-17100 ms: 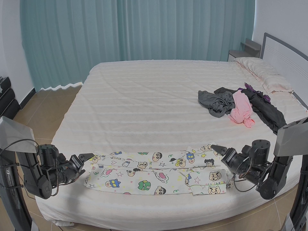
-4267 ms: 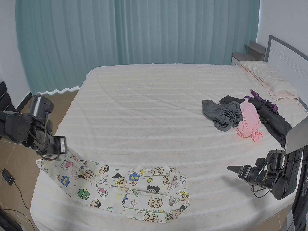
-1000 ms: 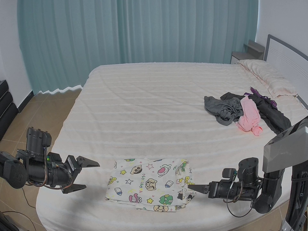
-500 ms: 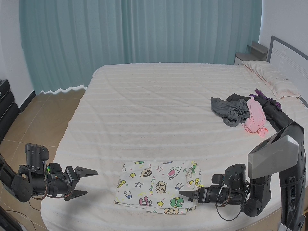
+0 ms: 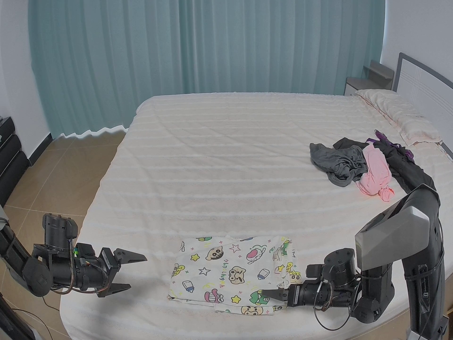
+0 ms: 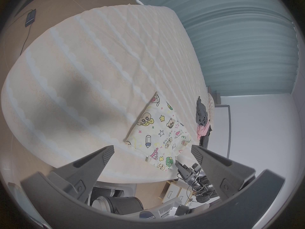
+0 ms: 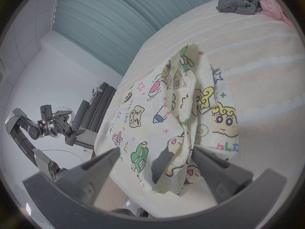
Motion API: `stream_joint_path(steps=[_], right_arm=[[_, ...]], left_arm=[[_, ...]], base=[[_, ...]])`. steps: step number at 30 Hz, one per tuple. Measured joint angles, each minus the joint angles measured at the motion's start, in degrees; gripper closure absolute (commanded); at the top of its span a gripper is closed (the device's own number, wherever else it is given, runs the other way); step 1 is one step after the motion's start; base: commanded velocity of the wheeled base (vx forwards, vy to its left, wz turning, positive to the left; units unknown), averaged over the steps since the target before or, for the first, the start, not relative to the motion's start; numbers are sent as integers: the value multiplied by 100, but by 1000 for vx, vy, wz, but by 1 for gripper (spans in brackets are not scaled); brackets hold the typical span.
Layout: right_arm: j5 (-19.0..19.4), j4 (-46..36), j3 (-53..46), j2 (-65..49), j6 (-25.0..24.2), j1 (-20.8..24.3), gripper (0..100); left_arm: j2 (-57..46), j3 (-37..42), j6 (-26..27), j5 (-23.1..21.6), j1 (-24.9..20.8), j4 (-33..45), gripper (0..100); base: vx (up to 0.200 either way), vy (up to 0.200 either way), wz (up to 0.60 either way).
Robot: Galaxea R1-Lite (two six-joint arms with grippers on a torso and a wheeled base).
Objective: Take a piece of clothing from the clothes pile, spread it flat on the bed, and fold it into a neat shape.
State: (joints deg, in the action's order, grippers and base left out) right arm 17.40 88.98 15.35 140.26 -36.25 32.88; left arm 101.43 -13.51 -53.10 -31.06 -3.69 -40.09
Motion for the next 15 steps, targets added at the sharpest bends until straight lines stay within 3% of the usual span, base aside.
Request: stream_joint_path(steps=[15], right_arm=[[-207, 2, -584, -195, 23, -35, 100]], left_arm=[[139, -27, 28, 13, 1, -13, 0]], base=[[0, 0, 0]])
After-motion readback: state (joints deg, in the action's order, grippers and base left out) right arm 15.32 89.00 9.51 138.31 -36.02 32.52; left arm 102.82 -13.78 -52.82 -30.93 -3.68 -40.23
